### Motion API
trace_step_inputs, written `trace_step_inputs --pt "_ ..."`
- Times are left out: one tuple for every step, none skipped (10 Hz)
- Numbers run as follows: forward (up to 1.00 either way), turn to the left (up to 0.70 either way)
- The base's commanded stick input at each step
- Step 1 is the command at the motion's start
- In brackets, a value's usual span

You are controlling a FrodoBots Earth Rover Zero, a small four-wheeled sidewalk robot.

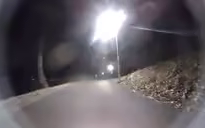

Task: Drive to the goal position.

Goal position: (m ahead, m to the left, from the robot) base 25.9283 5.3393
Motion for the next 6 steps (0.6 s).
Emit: trace_step_inputs --pt "1.00 0.00" --pt "1.00 0.00" --pt "1.00 0.00" --pt "1.00 0.00" --pt "1.00 0.00" --pt "1.00 0.00"
